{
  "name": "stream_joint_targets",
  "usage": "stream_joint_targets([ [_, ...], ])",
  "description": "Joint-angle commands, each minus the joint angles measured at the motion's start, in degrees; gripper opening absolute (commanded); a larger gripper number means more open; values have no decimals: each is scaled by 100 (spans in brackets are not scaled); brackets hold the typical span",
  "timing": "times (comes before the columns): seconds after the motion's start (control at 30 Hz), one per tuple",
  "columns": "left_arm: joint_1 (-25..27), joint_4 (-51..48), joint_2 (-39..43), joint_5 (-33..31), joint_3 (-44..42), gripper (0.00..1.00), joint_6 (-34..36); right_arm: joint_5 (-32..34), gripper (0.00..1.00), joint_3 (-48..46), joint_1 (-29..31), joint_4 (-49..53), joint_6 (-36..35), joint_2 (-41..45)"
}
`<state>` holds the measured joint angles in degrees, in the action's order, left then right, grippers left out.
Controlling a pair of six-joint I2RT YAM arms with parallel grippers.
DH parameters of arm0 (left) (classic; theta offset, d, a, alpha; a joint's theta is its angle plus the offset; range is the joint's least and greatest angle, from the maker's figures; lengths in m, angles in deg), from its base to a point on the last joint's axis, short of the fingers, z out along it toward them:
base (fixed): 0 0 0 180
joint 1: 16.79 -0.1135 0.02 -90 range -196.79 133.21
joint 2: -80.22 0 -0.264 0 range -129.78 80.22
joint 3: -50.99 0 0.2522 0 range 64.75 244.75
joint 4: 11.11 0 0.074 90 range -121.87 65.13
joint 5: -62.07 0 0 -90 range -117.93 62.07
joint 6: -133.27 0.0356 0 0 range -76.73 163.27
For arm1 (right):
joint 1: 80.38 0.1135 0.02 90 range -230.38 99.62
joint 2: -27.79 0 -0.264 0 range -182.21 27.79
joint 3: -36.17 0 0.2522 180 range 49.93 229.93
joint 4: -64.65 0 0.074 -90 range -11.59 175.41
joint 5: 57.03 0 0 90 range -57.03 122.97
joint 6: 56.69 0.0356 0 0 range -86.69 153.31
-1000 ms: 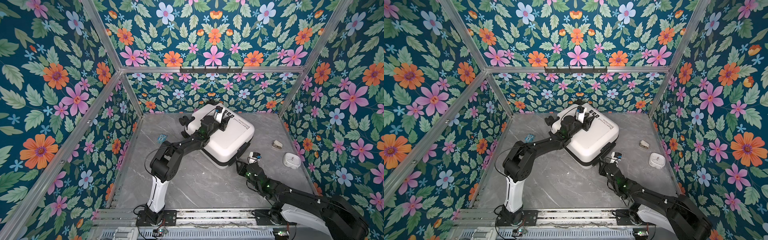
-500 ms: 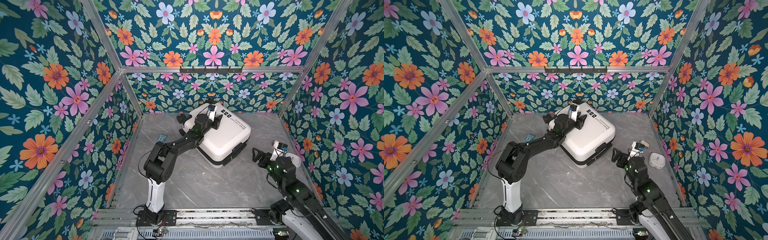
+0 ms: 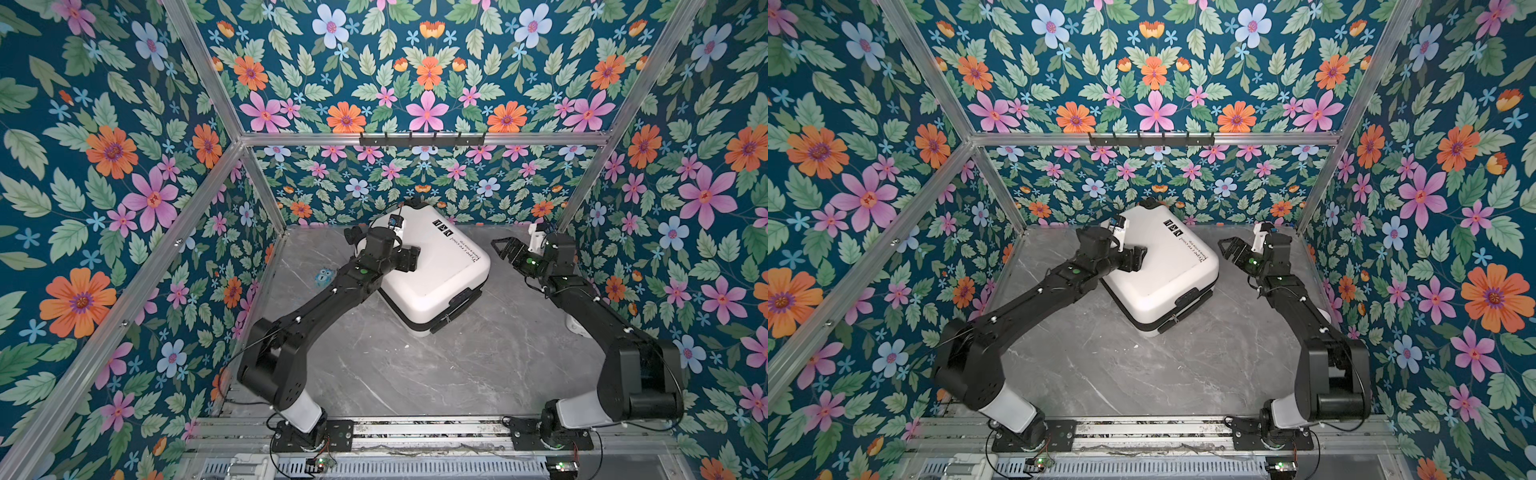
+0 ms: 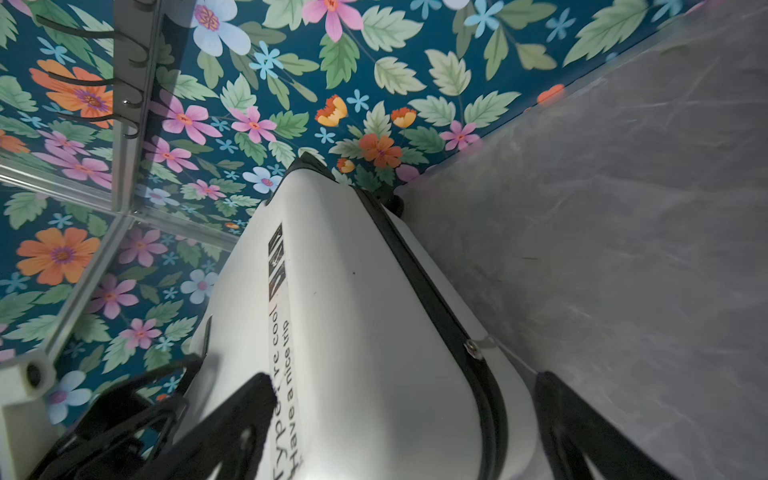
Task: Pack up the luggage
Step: 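Push the suitcase upright with both grippers on its sides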
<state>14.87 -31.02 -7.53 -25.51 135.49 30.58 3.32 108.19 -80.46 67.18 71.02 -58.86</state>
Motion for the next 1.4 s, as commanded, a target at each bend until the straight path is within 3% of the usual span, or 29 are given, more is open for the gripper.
stream_joint_targets([
  [0.0,-262,-1388,637,-348,-487,84,-802,-704,96,172,126,-849,252,-413],
  [0.1,-785,-1002,1052,-208,-1327,83,-1287,-773,96,176,264,-962,149,-690],
  [0.17,-1215,-578,1130,216,-1839,80,-1634,-944,95,54,295,-1243,260,-784],
  [0.3,-1815,253,675,929,-2329,78,-2064,-1303,93,-317,439,-1742,406,-756],
  [0.6,-1927,566,-780,1457,-1424,76,-1903,-1005,93,-1692,1354,-1950,367,459],
  [0.87,-1875,442,-1463,2042,-544,76,-1470,33,93,-2699,2293,-1240,263,1971],
  [1.0,-1830,340,-1701,2124,-140,75,-1257,469,93,-2930,2341,-731,333,2503],
  [1.13,-1889,225,-1114,1634,-572,72,-1317,967,93,-2865,2343,25,206,3042],
  [1.37,-1909,264,1631,945,-2868,69,-1591,1578,98,-2645,2231,1134,-128,3890],
])
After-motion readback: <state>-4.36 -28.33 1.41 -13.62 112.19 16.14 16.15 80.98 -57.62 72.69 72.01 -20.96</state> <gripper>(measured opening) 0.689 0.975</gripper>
